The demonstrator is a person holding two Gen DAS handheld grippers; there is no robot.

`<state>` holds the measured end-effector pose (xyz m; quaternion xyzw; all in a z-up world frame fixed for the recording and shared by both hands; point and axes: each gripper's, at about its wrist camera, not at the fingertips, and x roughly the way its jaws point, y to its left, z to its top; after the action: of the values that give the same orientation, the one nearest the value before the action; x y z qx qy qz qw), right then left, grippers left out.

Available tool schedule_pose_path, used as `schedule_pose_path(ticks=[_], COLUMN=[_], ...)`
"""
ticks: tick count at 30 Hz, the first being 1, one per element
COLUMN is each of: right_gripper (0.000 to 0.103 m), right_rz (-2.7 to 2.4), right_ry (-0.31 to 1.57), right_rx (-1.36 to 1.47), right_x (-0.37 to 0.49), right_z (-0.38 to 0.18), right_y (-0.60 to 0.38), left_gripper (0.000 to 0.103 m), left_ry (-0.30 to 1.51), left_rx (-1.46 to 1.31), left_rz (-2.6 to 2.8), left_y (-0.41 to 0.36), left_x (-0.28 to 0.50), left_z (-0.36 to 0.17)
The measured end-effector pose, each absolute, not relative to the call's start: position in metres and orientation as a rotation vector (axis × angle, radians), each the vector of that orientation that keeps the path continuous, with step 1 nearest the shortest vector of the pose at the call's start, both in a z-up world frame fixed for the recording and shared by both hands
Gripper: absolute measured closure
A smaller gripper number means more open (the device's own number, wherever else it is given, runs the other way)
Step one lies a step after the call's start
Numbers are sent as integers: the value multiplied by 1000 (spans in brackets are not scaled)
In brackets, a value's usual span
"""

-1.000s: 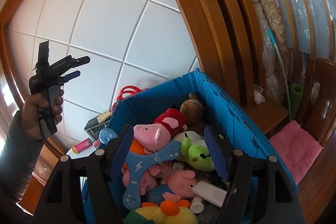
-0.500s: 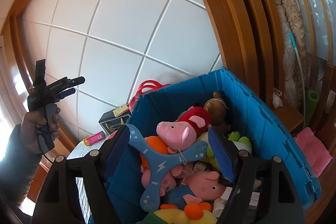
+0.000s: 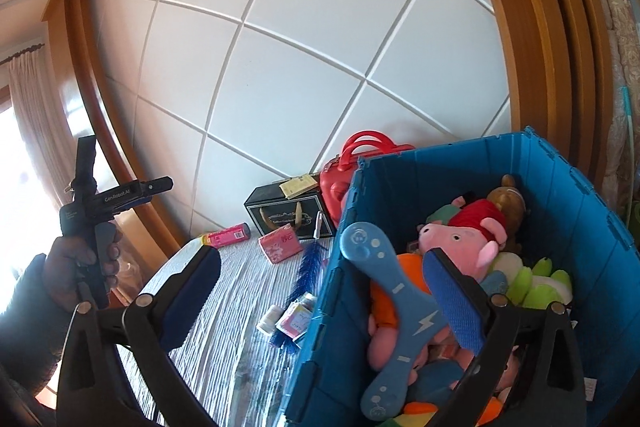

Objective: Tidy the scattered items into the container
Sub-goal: 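Move both grippers back from the crate toward the remaining bed items, then grasp the white medicine bottle with the left gripper while the right grasps the white tape roll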

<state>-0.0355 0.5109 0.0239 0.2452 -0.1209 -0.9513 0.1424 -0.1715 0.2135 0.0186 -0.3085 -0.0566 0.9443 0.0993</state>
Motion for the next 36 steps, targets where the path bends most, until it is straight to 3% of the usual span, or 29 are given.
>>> schedule_pose_path(ticks=[11, 20, 22, 26, 36], right_gripper=[0, 0, 0, 0, 0], right_rz=[-2784, -2801, -2858, -2880, -2971], right_ry=[-170, -4, 156, 215, 135], right_rx=[832, 1022, 972, 982, 1141], right_x=[-44, -56, -53, -60, -87], right_z=[-8, -87, -101, -130, -233], right_y=[407, 357, 340, 316, 307], left_gripper=[8, 12, 13, 15, 15], left_ry=[-75, -8, 0, 22, 94], left_rx=[-1150, -1325, -1354, -1408, -1483], left_rz=[2636, 2442, 2406, 2350, 2279], left_y=[155, 153, 155, 161, 167], left_x=[-180, -191, -194, -206, -230], left_z=[-78, -176, -197, -234, -293])
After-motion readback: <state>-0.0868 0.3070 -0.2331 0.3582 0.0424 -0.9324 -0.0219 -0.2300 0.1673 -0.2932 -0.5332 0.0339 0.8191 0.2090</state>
